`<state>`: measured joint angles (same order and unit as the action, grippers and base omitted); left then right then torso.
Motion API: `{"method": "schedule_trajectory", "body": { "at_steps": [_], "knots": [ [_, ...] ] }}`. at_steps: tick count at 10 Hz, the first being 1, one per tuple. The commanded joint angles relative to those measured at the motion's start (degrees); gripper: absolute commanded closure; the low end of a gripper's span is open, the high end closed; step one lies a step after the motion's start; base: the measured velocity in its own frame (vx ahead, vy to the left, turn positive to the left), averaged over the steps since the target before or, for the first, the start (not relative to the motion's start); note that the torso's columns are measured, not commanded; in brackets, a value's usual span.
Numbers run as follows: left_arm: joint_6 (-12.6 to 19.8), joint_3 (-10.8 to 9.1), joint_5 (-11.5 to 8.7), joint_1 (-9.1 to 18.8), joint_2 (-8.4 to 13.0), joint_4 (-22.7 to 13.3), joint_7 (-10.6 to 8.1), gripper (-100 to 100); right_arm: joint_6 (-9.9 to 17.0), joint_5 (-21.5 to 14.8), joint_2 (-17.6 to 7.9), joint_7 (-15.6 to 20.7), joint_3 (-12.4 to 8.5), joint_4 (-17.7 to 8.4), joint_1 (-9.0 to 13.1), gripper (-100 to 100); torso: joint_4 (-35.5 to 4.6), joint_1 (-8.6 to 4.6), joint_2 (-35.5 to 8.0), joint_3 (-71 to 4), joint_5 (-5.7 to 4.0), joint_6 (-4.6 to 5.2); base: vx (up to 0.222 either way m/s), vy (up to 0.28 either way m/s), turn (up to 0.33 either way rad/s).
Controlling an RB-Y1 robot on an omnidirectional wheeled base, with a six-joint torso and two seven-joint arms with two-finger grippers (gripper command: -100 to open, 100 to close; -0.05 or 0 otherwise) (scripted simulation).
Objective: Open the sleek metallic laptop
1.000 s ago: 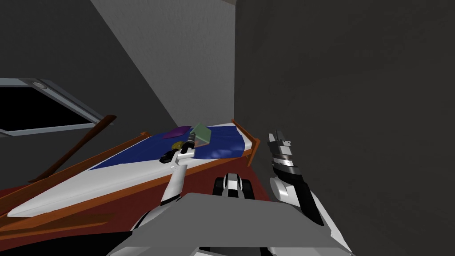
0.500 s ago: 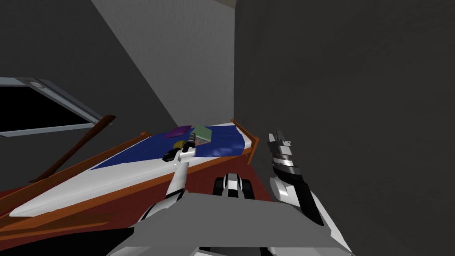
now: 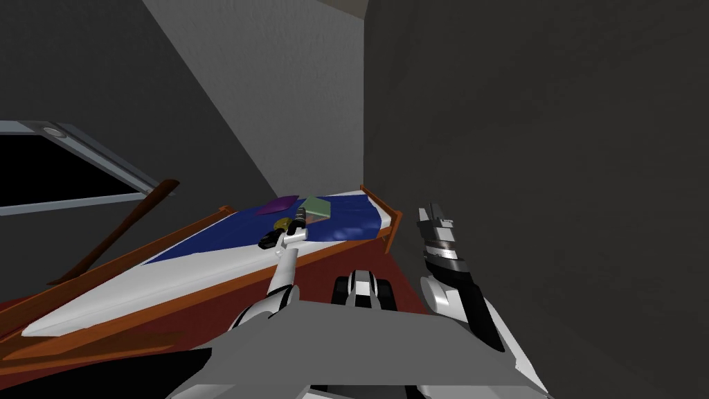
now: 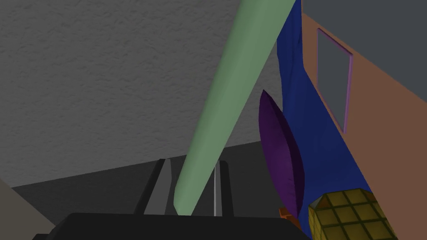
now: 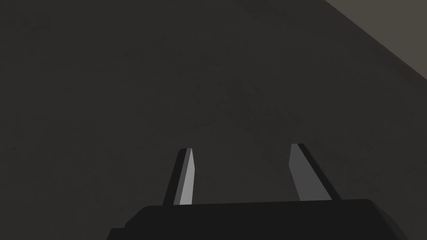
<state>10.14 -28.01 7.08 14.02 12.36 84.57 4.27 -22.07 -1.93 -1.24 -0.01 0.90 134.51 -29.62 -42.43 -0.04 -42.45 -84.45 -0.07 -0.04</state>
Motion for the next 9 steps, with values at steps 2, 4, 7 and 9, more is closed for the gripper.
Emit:
{"method": "schedule_trajectory", "body": {
  "at_steps": [2, 4, 7, 9],
  "knots": [
    [0.3, -1.35, -0.5, 2.7, 0.3, -2.6, -0.94, -100, 0.0, 0.0, 0.0, 0.0, 0.0, 0.0, 0.0, 0, 0.0, -0.14, 0.1, 0.0, -0.04, 0.03, -0.04, 0.021, -0.026],
    [2.3, -1.5, -0.6, 3.6, 0.7, -1.6, -0.9, -100, 0.0, 0.0, 0.0, 0.0, 0.0, 0.0, 0.0, 0, 0.1, -0.06, 0.2, -0.1, 0.02, 0.04, -0.025, 0.005, -0.027],
    [6.2, -1.79, -0.6, 5.2, 1.7, 0.3, -0.82, -100, 0.0, 0.0, 0.0, 0.0, 0.0, 0.0, 0.0, 0, 0.0, -0.08, 0.1, 0.0, -0.06, 0.04, -0.025, 0.004, -0.03],
    [8.2, -1.93, -0.6, 6.0, 2.1, 1.3, -0.78, -100, 0.0, 0.0, 0.0, 0.0, 0.0, 0.0, 0.0, 0, 0.0, -0.09, -0.1, 0.0, -0.07, 0.02, -0.028, 0.009, -0.026]
  ]
}}
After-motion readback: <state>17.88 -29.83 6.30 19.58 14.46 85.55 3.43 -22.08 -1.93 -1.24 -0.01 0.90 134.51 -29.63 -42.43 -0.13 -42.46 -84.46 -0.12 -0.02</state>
